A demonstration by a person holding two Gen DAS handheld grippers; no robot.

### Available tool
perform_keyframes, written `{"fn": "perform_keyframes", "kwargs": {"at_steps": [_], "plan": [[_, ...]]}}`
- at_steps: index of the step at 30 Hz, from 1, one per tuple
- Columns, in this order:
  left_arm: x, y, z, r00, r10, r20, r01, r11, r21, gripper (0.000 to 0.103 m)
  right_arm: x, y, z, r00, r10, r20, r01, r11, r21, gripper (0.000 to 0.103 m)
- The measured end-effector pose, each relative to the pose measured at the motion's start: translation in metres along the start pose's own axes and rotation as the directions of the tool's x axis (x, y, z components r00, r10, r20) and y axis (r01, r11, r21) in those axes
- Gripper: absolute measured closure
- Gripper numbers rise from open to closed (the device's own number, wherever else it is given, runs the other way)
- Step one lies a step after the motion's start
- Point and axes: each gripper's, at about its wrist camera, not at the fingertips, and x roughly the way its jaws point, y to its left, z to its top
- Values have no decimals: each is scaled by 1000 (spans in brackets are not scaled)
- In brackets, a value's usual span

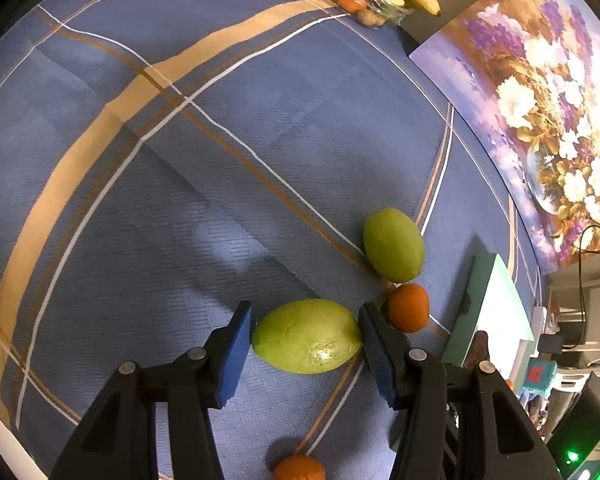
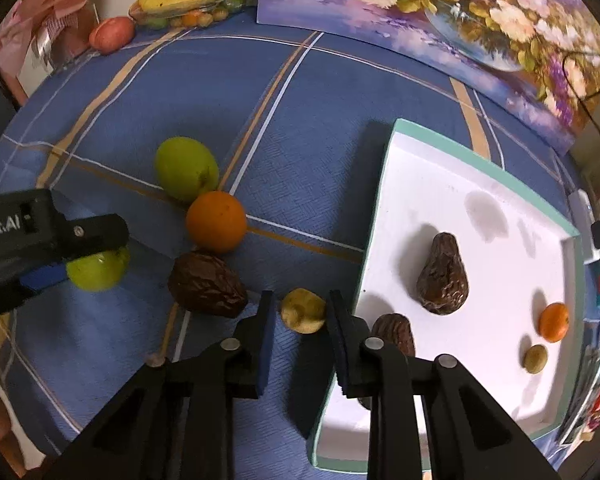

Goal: Organize fruits
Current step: 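Grasp a large green fruit with the left gripper while the right gripper grasps a small tan fruit, then carry the green fruit into the tray with the left gripper while the right gripper releases the tan fruit there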

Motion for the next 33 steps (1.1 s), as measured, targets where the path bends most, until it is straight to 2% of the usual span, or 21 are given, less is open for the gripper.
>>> {"fn": "perform_keyframes", "kwargs": {"at_steps": [5,12,18,24,29,33], "plan": [[-1,6,1,1000,3,1,-3,1000,-13,47,3,7,1,1000,-29,4,29,999,-33,80],[-5,9,0,1000,-4,8,4,1000,-14,47,-5,4,-7,1000,-10,9,10,1000,-23,80],[-12,8,0,1000,-11,24,12,1000,-6,47,-9,-15,-8,993,114,15,-115,991,70,80],[-21,1,-2,999,-15,51,14,999,30,47,-38,-32,-8,974,200,105,-213,969,129,80],[-29,-16,-8,997,-23,77,15,995,95,47,-58,-59,-14,965,192,177,-226,954,195,80],[-31,-37,-19,996,-31,84,16,985,172,47,-63,-84,-20,972,138,190,-187,944,271,80]]}}
